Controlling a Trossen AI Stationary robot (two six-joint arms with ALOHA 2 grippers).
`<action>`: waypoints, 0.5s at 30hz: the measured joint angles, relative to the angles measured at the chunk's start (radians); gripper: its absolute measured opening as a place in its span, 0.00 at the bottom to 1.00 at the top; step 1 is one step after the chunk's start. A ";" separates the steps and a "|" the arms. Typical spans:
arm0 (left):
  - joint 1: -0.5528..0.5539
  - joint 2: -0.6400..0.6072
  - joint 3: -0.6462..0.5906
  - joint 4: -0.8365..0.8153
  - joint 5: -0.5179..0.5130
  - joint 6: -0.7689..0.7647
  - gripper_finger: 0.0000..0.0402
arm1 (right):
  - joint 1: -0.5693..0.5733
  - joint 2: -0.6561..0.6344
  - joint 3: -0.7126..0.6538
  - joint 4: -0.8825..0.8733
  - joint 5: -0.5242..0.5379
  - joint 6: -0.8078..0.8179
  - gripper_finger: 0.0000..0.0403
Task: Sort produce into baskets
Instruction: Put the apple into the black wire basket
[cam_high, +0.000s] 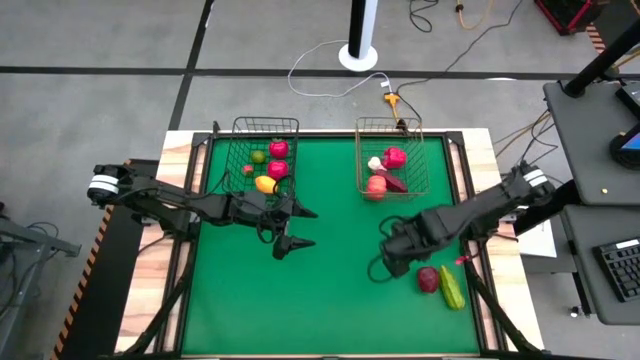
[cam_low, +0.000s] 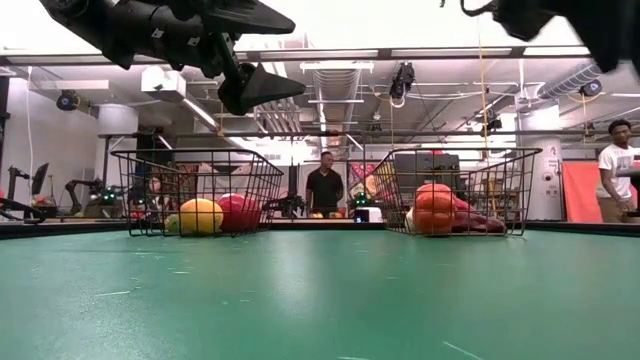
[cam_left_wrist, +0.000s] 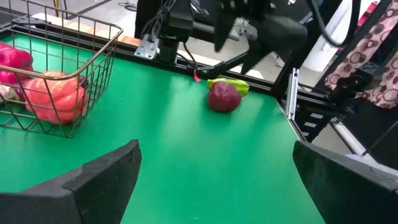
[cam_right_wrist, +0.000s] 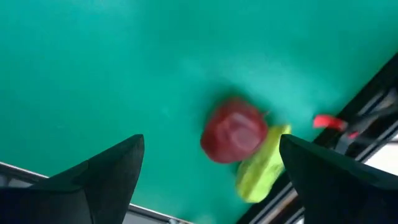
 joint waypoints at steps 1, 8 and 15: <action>0.000 0.000 0.000 0.000 0.000 0.002 1.00 | 0.021 -0.006 -0.024 0.021 -0.004 0.041 0.91; 0.000 0.000 0.000 -0.006 0.001 0.024 1.00 | 0.138 -0.027 -0.175 0.097 -0.079 0.288 0.91; 0.000 0.000 0.000 -0.008 0.005 0.051 1.00 | 0.209 -0.028 -0.307 0.284 -0.085 0.430 0.91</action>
